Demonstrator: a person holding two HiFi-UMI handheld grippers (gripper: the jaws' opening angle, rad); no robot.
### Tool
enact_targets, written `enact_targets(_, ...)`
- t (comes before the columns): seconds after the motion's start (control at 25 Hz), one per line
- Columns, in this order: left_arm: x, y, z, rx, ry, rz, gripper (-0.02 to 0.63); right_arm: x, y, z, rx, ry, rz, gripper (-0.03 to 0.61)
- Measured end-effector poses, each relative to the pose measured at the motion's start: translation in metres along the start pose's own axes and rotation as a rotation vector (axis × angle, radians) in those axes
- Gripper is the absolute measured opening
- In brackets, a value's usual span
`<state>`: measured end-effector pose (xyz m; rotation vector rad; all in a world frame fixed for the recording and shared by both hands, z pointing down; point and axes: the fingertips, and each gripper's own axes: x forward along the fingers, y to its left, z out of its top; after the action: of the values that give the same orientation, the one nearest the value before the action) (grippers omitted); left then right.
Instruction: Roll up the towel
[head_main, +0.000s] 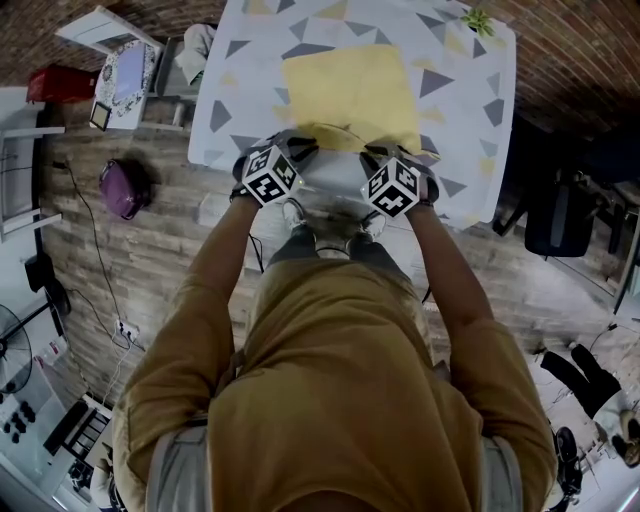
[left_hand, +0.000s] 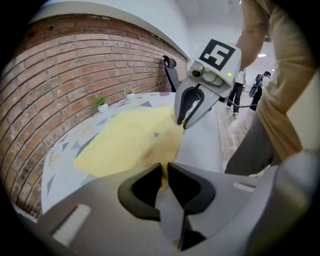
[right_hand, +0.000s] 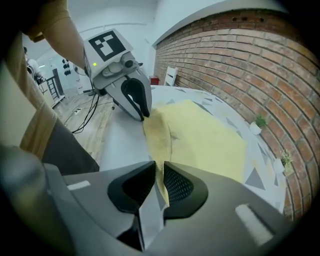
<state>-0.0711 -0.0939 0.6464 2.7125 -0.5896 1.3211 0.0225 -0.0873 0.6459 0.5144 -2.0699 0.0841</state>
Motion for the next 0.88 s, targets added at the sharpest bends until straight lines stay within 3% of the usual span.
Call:
enact_targets(0.08,-0.001,-0.001,-0.002,-0.001,0.008,0.005,0.095,-0.001,0.002,-0.001,-0.017,0.014,-0.003,0.031)
enact_targets(0.36,-0.017,-0.011,0.004,-0.018,-0.01,-0.032,0.091,-0.014,0.015,-0.003,-0.014,0.027,0.052,0.026)
enact_targets(0.64,-0.031,0.001,0.021,-0.123,-0.022,-0.145,0.092,-0.028,0.006,0.007,0.072,0.022,0.146,0.028)
enact_targets(0.88,-0.029,0.007,0.027,-0.114,0.033,-0.265,0.091,-0.036,-0.01,0.016,0.087,0.049,0.233,0.028)
